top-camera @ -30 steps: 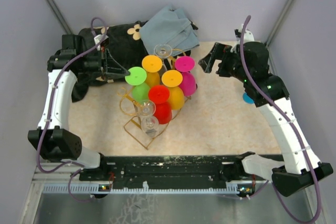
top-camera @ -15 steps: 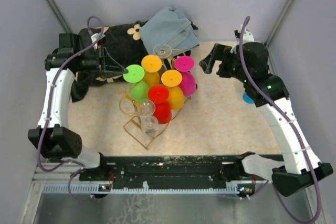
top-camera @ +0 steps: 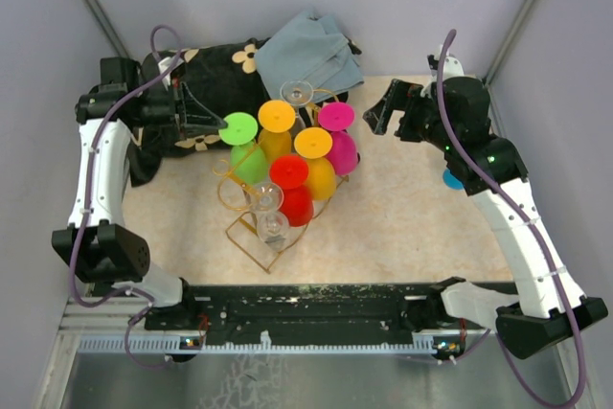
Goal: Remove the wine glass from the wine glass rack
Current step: Pick up the wine glass from the wine rack.
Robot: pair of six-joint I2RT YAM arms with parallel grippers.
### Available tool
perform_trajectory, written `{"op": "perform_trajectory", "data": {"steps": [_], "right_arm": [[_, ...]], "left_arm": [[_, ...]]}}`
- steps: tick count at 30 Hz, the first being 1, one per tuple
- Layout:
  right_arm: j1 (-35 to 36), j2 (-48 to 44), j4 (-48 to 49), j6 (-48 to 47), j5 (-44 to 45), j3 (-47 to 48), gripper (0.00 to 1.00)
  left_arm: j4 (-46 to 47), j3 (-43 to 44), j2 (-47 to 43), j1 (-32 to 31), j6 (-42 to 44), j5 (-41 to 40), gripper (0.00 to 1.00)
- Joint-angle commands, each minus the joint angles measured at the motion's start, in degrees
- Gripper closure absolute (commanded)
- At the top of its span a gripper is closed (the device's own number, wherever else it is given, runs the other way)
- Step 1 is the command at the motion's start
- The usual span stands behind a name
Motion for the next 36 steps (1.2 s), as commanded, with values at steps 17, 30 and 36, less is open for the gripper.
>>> {"op": "perform_trajectory", "data": {"steps": [17,30,36], "right_arm": [[0.45,0.58,-0.11,-2.04,0.32,5.4,0.02],[0.43,6.46,-8.04,-5.55,2.52,18.33,0.02],[0.45,7.54,-9.33,-6.11,2.87,21.18,0.02]], "left_arm": [[-12.6,47.52,24.44,3.42,25.78,-12.24,1.0],[8.44,38.22,12.11,-21.26,57.6,-47.51,1.0],[15.8,36.03,9.6,-25.35,67.53,-55.47,1.0]]}}
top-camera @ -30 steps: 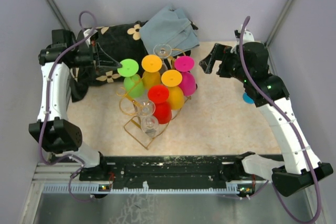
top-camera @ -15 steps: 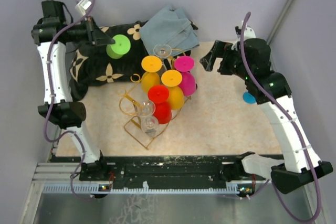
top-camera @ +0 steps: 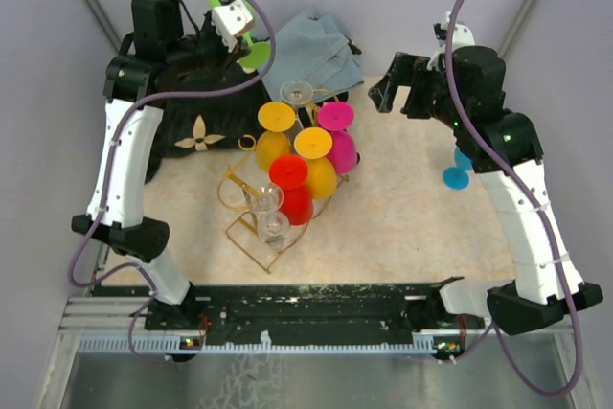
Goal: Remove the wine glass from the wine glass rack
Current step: Pick up the wine glass from the wine rack, then place the wine glass at the center of the board.
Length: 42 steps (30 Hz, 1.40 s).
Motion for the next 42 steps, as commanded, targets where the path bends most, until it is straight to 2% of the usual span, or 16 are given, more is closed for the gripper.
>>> {"op": "perform_trajectory", "data": {"steps": [1,7,11,15,20,22,28,31,37,42], "right_arm": [[0.46,0.0,-0.62,-1.28,0.85,2.99,0.02],[0.43,-0.53,-0.41,-0.91,1.62,2.2,0.02],[0.32,1.33,-2.34,-0.67,3.55,5.99,0.02],[-1.95,6.63,-6.17,-0.66,2.27,16.93,0.02],[-4.97,15.11,-14.54,-1.49,-0.13,38.79,0.02],[-6.2,15.73,-15.81,-1.18,-1.41,41.88,0.02],[-7.05,7.11,-13.2,-0.89,2.19,34.18,0.02],[-7.02,2.87,-14.04,-1.56,4.65,32.75,0.02],[-7.02,-3.27,-19.87,-2.61,5.67,32.81,0.02],[-7.02,-6.61,-24.59,-3.3,4.77,30.58,0.02]], "left_arm": [[9.21,-3.22,-3.63,-2.16,12.4,-9.35,1.0],[15.2,-8.19,-7.1,-5.0,19.61,-12.36,1.0],[18.21,-12.59,-10.43,-11.04,27.01,-13.19,1.0],[19.92,-19.44,-14.35,-19.21,35.64,-15.12,1.0],[23.56,-27.29,-18.18,-31.89,44.93,-19.18,1.0],[23.88,-28.0,-18.28,-36.42,47.45,-20.66,1.0],[23.9,-29.43,-17.8,-47.61,48.33,-24.88,1.0],[24.53,-33.47,-18.7,-51.68,47.89,-26.49,1.0],[27.77,-43.32,-21.47,-56.75,47.87,-28.64,1.0],[28.44,-46.19,-21.32,-59.76,46.18,-29.96,1.0]]}}
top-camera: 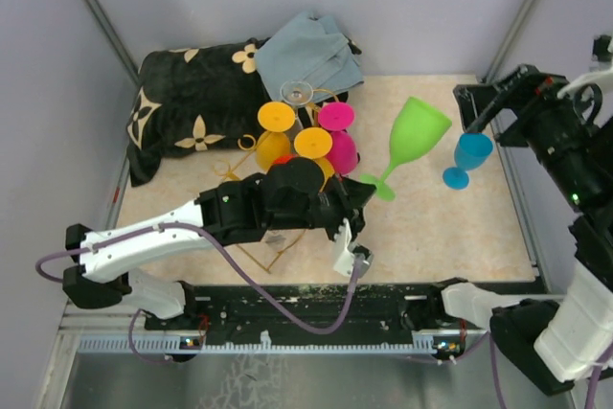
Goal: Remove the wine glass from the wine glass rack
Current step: Place the wine glass at the center of the board.
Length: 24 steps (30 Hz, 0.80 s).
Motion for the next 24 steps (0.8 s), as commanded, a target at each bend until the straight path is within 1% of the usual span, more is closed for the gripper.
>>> {"op": "perform_trajectory", "data": {"steps": [1,8,14,18,24], "right_arm": [[-0.24,-1.96,-4.24,-1.15,-1.02,-2.3,0.02],[-0.22,-4.68,-10.12,-1.41,-9.09,-9.08,0.05],[-0.27,-4.42,-15.61,-3.06,-14.38,-8.91,0.08],[-0.22,-5.99,-16.85,-2.9,-17.55,-11.85,0.1],[-0.22,-9.48,-16.9,-2.55,-20.72,-22.4,0.14]], "left_arm": [[2.86,-1.61,-1.18,-2.55,-0.7,-2.16,1.0],[5.93,-9.49,-3.21,-6.28,3.54,-4.42,1.0],[11.9,-17.58,-4.84,-8.51,9.73,-5.35,1.0],[14.36,-18.77,-3.79,-8.79,11.66,-6.28,1.0],[20.55,-18.45,-0.61,-8.82,14.93,-8.87,1.0]]}}
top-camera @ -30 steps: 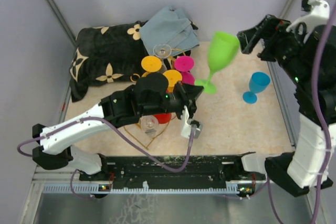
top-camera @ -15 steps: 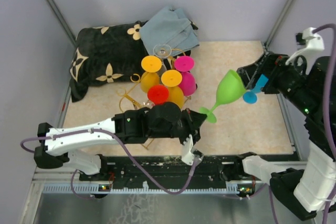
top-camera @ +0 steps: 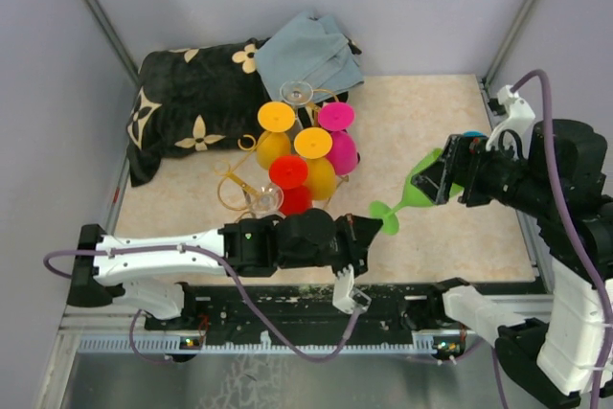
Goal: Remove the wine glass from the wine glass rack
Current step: Place the wine glass at the center of the board.
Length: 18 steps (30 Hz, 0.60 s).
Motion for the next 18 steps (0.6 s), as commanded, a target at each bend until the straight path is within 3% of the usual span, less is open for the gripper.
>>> {"op": "perform_trajectory", "data": {"steps": [1,5,7,11,14,15,16,18], "right_arm": [[-0.26,-1.69,-0.09,-0.53,-3.59,-5.23,0.14],[-0.22,-2.0,0.29,-0.84,-4.51,-6.86,0.14],[-0.22,-1.81,0.51,-1.05,-5.03,-7.02,0.21],[-0.22,-2.1,0.52,-1.5,-6.18,-8.27,0.6],[-0.23,-2.69,0.27,-1.65,-6.34,-9.64,1.0],[-0.21,-2.85,0.15,-1.64,-6.14,-9.71,1.0],[-0.22,-3.07,0.05,-1.54,-5.77,-9.51,1.0],[-0.22,-3.17,0.02,-1.17,-4.48,-8.12,1.0]], "left_arm": [[7.45,1.32,2.69,-0.39,3.87,-2.88,1.0],[8.03,3.11,4.47,-0.35,4.46,-3.0,1.0],[8.98,2.56,4.78,-0.39,5.26,-2.89,1.0],[11.52,2.16,5.73,-0.39,6.06,-4.65,1.0],[13.91,2.72,6.6,-0.31,6.4,-6.63,1.0],[15.21,2.92,6.92,-0.3,6.45,-7.53,0.92],[16.71,3.17,7.37,-0.3,6.76,-8.63,0.76],[20.88,4.18,8.33,-0.15,6.92,-10.92,0.17]]}}
